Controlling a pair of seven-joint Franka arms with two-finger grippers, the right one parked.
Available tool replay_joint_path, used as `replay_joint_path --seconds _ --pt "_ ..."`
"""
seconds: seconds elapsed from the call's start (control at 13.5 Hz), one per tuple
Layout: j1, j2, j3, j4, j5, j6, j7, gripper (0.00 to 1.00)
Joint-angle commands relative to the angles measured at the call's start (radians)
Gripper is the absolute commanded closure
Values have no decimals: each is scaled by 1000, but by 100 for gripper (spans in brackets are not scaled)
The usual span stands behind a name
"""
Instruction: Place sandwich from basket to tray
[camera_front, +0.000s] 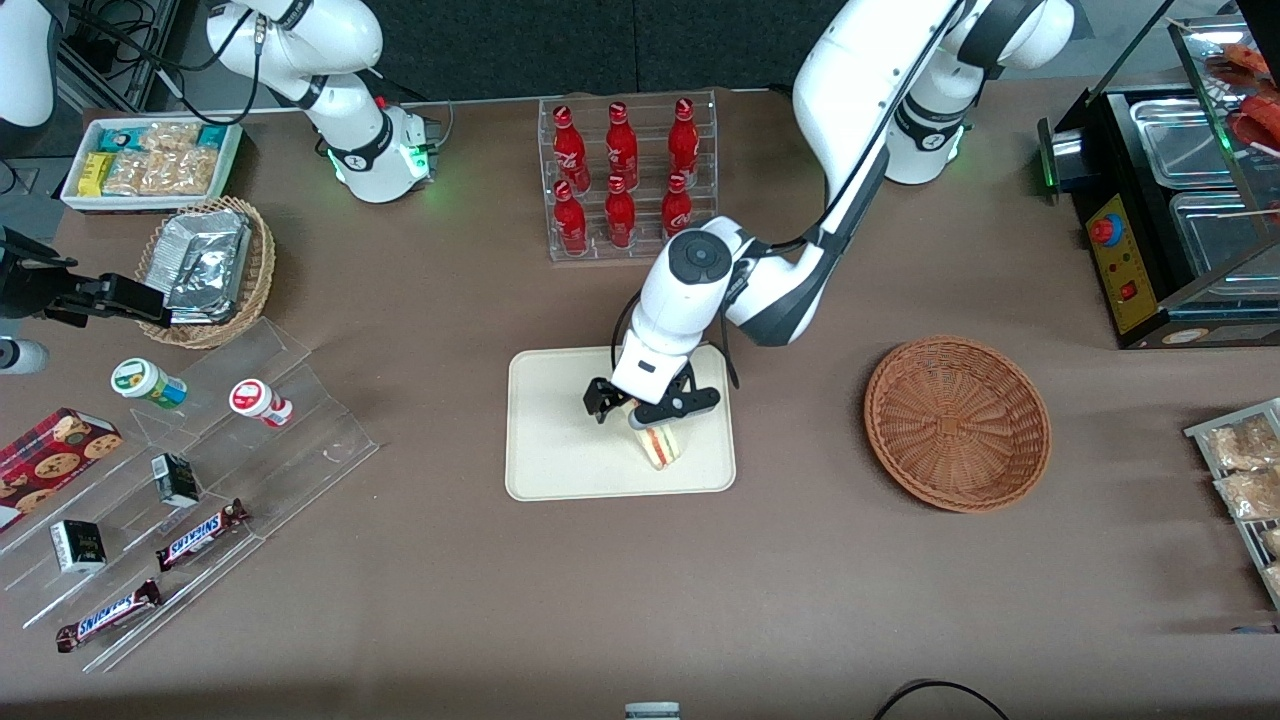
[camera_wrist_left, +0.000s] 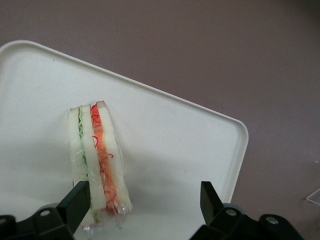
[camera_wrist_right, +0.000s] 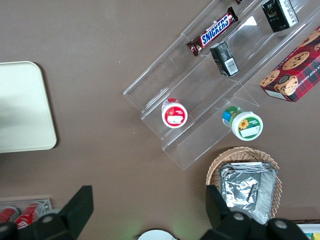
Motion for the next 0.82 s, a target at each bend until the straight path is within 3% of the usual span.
replay_joint_path --seconds 0.0,0.45,0.74 --pt "0 -99 10 -13 -12 -118 8 2" --pt "27 -319 65 -13 -3 -511 35 1" --pt "101 -477 100 -14 -8 -775 199 1"
